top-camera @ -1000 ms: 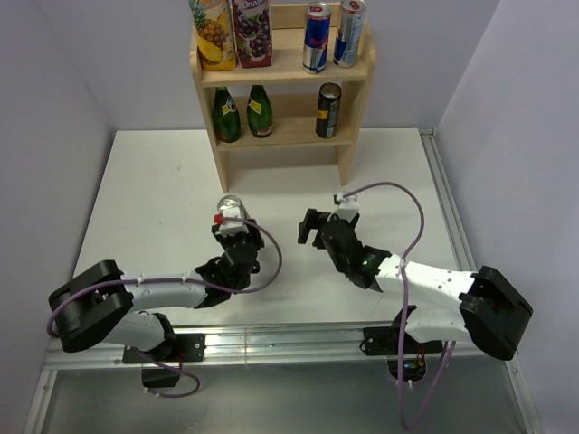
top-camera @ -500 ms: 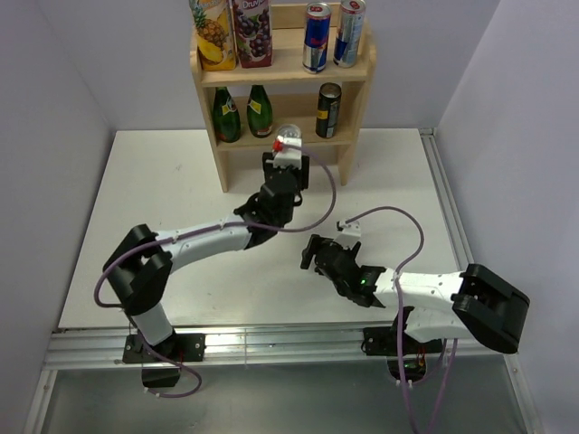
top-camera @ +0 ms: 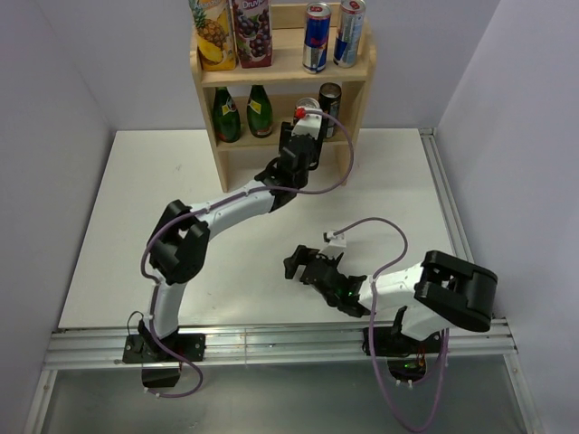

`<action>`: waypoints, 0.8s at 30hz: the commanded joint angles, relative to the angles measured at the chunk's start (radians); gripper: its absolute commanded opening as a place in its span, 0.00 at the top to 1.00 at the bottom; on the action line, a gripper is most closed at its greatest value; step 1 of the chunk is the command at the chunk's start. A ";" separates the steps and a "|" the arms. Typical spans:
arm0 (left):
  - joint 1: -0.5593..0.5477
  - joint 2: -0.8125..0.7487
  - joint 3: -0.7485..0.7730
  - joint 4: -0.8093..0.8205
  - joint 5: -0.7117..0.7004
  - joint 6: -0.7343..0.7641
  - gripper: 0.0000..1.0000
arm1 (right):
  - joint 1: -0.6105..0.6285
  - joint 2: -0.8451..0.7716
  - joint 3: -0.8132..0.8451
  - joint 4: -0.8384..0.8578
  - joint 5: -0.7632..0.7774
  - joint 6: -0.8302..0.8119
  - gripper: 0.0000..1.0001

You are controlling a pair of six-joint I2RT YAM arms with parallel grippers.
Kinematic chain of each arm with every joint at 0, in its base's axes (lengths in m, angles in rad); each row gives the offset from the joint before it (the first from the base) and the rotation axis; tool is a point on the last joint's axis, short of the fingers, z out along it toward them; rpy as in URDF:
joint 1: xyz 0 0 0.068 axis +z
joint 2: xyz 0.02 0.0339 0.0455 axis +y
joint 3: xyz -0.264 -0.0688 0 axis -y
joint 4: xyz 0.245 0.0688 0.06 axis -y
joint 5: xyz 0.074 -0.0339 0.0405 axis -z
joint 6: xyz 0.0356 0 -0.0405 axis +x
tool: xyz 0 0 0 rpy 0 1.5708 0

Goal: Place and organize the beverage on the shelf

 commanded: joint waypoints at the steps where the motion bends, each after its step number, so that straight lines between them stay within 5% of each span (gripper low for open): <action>1: 0.015 0.014 0.118 0.056 0.022 0.054 1.00 | 0.031 0.086 -0.040 -0.015 -0.049 0.061 0.00; 24: 0.111 0.126 0.218 0.067 0.051 -0.053 1.00 | 0.119 0.287 -0.146 0.207 -0.082 0.122 0.00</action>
